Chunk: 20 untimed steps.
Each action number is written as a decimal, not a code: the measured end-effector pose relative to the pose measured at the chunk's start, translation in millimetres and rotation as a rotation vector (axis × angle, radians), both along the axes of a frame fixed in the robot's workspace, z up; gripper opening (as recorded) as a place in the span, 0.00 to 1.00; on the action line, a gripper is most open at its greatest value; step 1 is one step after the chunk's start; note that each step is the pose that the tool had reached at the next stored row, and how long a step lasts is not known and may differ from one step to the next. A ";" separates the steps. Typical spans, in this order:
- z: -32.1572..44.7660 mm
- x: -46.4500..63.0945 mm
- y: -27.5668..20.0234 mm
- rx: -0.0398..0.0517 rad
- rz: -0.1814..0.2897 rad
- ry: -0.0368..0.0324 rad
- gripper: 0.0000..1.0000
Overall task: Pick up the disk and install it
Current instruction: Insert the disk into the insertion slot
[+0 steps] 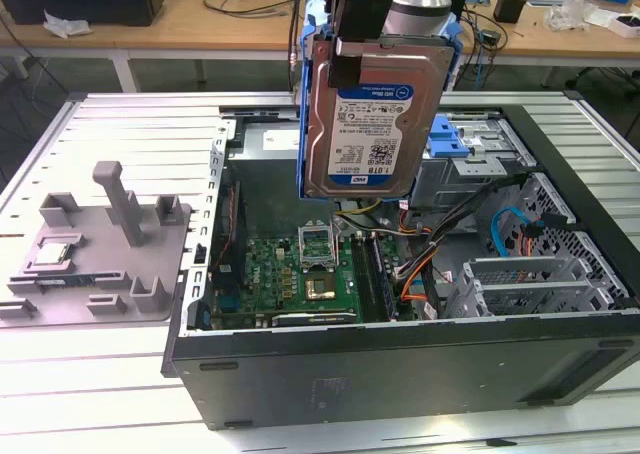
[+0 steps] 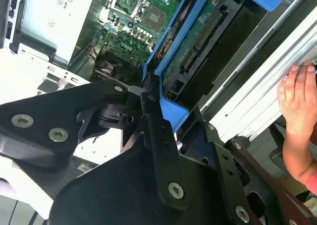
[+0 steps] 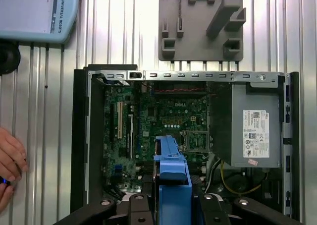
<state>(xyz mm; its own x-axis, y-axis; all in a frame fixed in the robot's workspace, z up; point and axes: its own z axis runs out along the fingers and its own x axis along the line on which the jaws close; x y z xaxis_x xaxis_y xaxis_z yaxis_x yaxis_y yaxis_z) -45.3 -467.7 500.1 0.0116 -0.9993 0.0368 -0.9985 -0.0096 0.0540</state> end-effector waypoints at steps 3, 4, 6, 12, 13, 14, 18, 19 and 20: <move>0.0 0.0 -5.7 0.0187 0.000 -0.0088 0.37; 0.0 0.0 -7.5 0.0212 0.000 -0.0099 0.37; 0.0 0.0 -12.1 0.0287 0.000 -0.0130 0.37; 0.0 3.3 -24.4 0.0386 0.000 -0.0194 0.37; 0.0 4.0 -25.3 0.0386 0.000 -0.0206 0.37; 0.0 4.6 -26.1 0.0390 0.000 -0.0219 0.37; 0.0 9.3 -33.7 0.0432 0.000 -0.0281 0.37; 0.0 10.2 -35.3 0.0437 0.000 -0.0285 0.37; -0.1 12.4 -38.3 0.0448 0.000 -0.0291 0.37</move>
